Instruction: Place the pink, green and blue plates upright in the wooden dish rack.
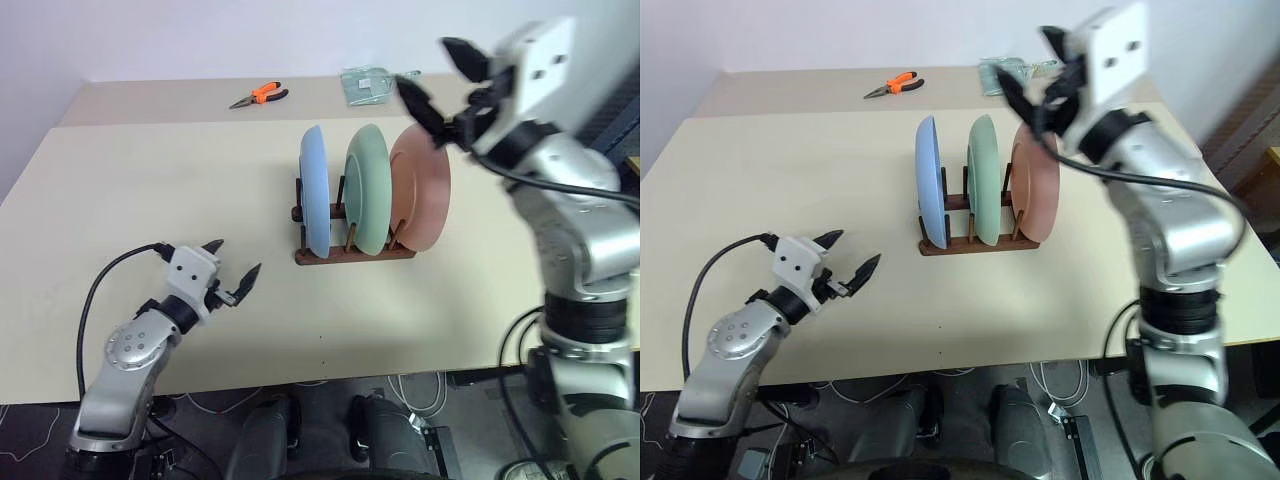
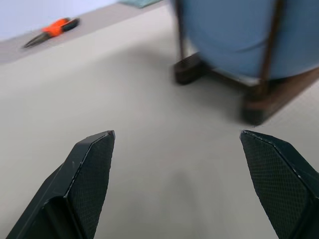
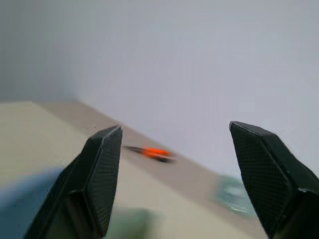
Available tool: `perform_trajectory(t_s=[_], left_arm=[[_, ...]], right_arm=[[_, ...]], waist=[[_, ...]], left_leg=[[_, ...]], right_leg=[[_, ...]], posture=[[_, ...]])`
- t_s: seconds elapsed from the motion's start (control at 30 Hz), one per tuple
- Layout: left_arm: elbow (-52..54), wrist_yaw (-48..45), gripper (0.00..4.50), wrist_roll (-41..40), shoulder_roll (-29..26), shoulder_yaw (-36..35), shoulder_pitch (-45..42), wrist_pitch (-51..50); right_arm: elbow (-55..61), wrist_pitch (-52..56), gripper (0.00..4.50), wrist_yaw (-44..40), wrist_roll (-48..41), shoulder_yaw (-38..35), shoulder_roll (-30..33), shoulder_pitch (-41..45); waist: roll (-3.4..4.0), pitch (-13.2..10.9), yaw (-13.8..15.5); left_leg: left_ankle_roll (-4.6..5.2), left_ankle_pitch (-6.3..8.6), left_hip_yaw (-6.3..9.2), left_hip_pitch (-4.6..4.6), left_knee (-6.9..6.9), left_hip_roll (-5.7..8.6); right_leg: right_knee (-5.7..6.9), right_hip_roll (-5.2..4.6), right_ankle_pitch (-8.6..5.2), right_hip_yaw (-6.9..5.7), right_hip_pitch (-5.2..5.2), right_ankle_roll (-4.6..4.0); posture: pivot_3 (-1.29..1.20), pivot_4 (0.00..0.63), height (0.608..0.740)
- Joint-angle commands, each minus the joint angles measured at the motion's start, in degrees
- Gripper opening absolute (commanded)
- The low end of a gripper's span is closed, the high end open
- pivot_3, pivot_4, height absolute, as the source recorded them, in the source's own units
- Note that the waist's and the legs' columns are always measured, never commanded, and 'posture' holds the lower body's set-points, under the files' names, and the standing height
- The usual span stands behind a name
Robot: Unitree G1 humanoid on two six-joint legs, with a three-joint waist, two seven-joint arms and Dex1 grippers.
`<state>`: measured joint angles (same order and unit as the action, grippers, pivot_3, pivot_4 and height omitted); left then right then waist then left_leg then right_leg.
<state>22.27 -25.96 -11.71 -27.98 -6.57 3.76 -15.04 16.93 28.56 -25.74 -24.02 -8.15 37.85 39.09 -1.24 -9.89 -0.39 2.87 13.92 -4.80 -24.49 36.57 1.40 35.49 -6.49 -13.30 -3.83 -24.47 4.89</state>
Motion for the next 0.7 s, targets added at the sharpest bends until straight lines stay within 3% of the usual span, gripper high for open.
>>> perform_trajectory(t_s=[0.03, 0.23, 0.33, 0.7], left_arm=[[-2.9, -1.0, 4.13, 1.1, -2.3, -3.8, 0.6, 3.9], [-6.0, -1.4, 4.13, 1.5, -2.9, -5.0, 1.4, 5.5], [-5.9, -2.1, 4.13, 1.9, -3.2, -4.7, 2.9, 6.3], [-3.8, -1.3, 4.13, 2.1, -2.0, -4.3, 6.5, 5.1]], right_arm=[[-4.3, -3.3, 3.48, -5.8, -0.2, -7.4, 4.2, -7.6], [-11.6, -7.8, 3.48, -12.6, -0.3, -13.0, 5.7, -21.0], [-13.0, -9.0, 3.48, -14.8, 0.1, -12.2, 5.0, -26.4], [-16.1, -11.8, 3.48, -17.1, 2.7, -7.7, 3.4, -28.0]], waist=[[0.01, 0.0, -0.1], [0.30, -0.1, -0.2], [0.36, -0.1, -0.3], [0.53, -0.1, -0.2]], left_leg=[[0.05, 0.03, -0.01, 0.00, 0.00, -0.01], [0.24, 0.16, -0.22, 0.01, 0.08, -0.01], [0.20, 0.20, -0.23, 0.00, 0.14, -0.01], [0.11, 0.29, -0.23, 0.00, 0.25, -0.02]], right_leg=[[-0.07, 0.00, 0.00, -0.02, 0.03, 0.00], [-0.21, -0.28, 0.13, -0.11, 0.08, 0.20], [-0.22, -0.30, 0.12, -0.11, 0.08, 0.19], [-0.20, -0.33, 0.06, -0.11, 0.07, 0.06]], posture=[[0.00, 0.150, 0.740], [0.00, 0.150, 0.740], [0.00, 0.150, 0.740], [0.00, 0.150, 0.740]])
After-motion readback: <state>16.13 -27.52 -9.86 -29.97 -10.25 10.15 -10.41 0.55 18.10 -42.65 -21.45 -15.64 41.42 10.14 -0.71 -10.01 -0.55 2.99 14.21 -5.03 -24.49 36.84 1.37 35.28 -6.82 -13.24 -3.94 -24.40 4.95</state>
